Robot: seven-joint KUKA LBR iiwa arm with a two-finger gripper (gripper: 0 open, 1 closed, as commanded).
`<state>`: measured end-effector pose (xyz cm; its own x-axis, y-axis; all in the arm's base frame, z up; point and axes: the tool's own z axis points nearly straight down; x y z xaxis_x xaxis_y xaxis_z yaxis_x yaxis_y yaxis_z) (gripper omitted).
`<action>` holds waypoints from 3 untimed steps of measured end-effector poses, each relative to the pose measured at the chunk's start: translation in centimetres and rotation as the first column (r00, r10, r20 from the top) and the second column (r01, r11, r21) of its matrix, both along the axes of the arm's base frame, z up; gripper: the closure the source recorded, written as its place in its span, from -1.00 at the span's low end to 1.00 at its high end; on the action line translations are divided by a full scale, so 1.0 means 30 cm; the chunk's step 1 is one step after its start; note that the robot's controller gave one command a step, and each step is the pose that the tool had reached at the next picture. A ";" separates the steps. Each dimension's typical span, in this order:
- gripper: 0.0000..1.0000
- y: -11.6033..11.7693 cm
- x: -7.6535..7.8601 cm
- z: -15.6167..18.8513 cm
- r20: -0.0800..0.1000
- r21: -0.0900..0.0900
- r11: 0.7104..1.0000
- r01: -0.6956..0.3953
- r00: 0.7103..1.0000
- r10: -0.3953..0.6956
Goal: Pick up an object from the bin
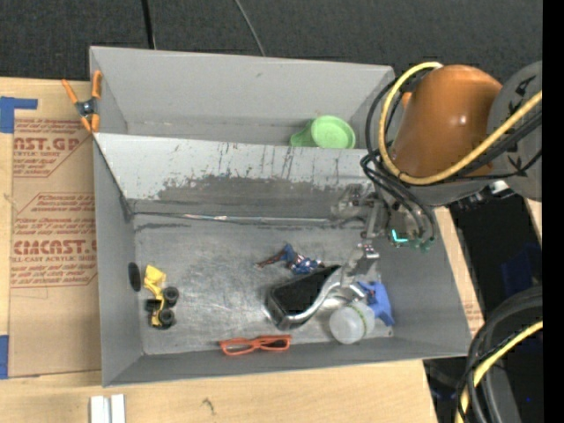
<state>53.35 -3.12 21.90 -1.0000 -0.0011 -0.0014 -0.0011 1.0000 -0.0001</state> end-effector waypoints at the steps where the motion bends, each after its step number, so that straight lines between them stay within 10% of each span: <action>1: -1.00 0.001 0.000 -0.002 0.001 0.000 1.000 -0.002 1.000 0.002; 3: -1.00 -0.003 -0.019 -0.065 0.010 -0.004 0.959 -0.282 0.959 0.282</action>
Offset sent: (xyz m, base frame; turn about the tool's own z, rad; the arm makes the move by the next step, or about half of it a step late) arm -0.0119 -0.0310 0.0323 -0.3129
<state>52.77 -3.20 19.95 -0.9590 -0.2833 -0.0114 -0.2832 0.9590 -0.0046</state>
